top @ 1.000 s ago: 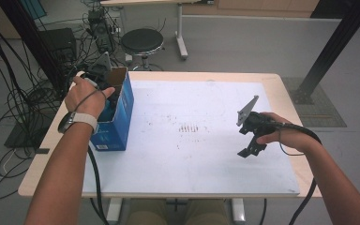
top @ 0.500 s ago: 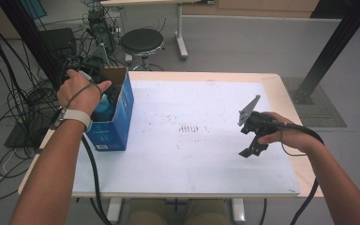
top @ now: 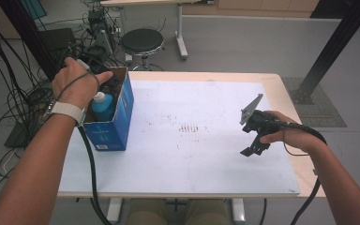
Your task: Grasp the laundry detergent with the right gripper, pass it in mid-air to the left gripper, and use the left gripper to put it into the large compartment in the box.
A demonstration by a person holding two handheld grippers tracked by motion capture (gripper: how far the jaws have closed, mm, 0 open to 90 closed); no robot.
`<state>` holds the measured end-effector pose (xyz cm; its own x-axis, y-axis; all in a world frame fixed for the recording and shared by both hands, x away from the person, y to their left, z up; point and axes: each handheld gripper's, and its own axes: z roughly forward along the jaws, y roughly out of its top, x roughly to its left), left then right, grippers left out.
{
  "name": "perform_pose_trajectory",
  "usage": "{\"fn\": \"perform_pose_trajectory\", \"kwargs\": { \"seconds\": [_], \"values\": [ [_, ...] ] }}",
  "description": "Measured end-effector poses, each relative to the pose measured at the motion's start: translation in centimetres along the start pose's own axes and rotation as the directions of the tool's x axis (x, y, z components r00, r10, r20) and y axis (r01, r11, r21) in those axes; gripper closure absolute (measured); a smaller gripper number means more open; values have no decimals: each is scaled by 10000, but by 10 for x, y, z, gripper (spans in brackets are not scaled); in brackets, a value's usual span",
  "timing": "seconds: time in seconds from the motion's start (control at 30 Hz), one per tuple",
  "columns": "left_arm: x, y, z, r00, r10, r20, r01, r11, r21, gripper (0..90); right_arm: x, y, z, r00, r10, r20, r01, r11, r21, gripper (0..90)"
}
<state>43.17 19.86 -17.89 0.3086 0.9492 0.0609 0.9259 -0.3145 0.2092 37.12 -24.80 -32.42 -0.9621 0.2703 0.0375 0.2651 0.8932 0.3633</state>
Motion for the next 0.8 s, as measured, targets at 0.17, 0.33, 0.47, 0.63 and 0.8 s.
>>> {"fn": "perform_pose_trajectory", "kwargs": {
  "seconds": [0.17, 0.33, 0.47, 0.63, 0.8],
  "values": [
    [-11, 0, -14, 9981, 609, -18, -609, 9979, -242, 132, 2, 0, -1, 10000, 8, 29, -9, 10000, 10, 73],
    [-26, 3, -25, 9905, 1353, 244, -1349, 9907, -153, 123, 4, 1, -4, 9999, 14, 104, -14, 10000, 17, 73],
    [-36, 5, -27, 9827, 1796, 443, -1793, 9837, -112, 111, 6, 1, -5, 9999, -8, 135, 8, 10000, -19, 73],
    [-50, 7, -31, 9617, 2607, 842, -2609, 9653, -82, 111, 8, 2, -8, 9998, 14, 216, -14, 10000, -11, 72],
    [-67, 9, -32, 9354, 3404, 953, -3412, 9400, -86, 111, 10, 1, -9, 9997, 28, 230, -29, 10000, 8, 73]
  ]
}}
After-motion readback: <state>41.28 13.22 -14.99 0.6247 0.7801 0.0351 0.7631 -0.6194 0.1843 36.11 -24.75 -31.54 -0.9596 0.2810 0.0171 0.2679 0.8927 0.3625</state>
